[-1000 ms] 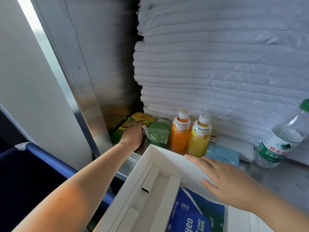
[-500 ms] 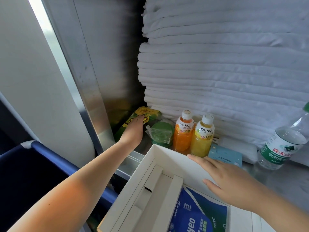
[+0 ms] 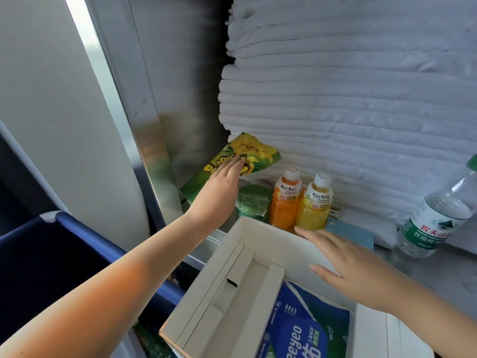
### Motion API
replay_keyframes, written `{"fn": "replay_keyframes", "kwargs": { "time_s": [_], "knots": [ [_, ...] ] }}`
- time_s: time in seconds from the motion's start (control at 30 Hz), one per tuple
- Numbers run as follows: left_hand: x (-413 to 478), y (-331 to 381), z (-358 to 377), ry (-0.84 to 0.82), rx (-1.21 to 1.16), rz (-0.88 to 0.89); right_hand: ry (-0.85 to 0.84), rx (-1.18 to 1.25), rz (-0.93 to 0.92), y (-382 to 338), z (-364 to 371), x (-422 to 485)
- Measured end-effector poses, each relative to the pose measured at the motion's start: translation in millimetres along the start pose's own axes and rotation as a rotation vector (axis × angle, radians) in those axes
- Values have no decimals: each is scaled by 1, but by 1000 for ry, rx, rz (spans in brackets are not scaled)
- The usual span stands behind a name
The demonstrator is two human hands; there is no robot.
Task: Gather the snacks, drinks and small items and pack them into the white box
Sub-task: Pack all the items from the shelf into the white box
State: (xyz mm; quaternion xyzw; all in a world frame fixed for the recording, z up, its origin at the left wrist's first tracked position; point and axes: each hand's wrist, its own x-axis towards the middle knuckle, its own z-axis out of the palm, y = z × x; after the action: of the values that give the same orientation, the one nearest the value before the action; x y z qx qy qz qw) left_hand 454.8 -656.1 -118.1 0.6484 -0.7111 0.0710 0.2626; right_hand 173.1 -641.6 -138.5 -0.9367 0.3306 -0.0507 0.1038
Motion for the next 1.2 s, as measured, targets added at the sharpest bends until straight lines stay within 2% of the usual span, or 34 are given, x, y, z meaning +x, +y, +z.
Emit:
{"fn": "replay_keyframes", "kwargs": {
  "time_s": [0.1, 0.17, 0.27, 0.33, 0.4, 0.57, 0.77, 0.87, 1.1, 1.2],
  "knots": [
    [-13, 18, -13, -27, 9, 63, 93, 54, 21, -3, -7, -1],
    [-27, 31, -19, -49, 10, 108, 234, 59, -6, -5, -11, -2],
    [-51, 51, -23, -129, 12, 184, 506, -13, -70, -6, -14, -4],
    [-65, 61, -24, -180, 46, 248, 548, -100, -87, -11, -18, -4],
    [-78, 68, -23, -234, 99, 297, 472, -220, -92, -15, -20, -5],
    [-99, 83, -24, -306, 122, 385, 159, -379, -76, -23, -22, -10],
    [-116, 90, -17, -448, 144, 394, -73, -266, -107, -18, -10, -22],
    [-120, 93, -15, -476, 169, 433, -97, -226, -124, -15, -9, -25],
    [-128, 103, -27, -548, 110, 477, -30, -48, -208, -13, -11, -38],
    [-127, 104, -32, -499, 67, 557, 15, -11, -250, -11, -10, -43]
  ]
}}
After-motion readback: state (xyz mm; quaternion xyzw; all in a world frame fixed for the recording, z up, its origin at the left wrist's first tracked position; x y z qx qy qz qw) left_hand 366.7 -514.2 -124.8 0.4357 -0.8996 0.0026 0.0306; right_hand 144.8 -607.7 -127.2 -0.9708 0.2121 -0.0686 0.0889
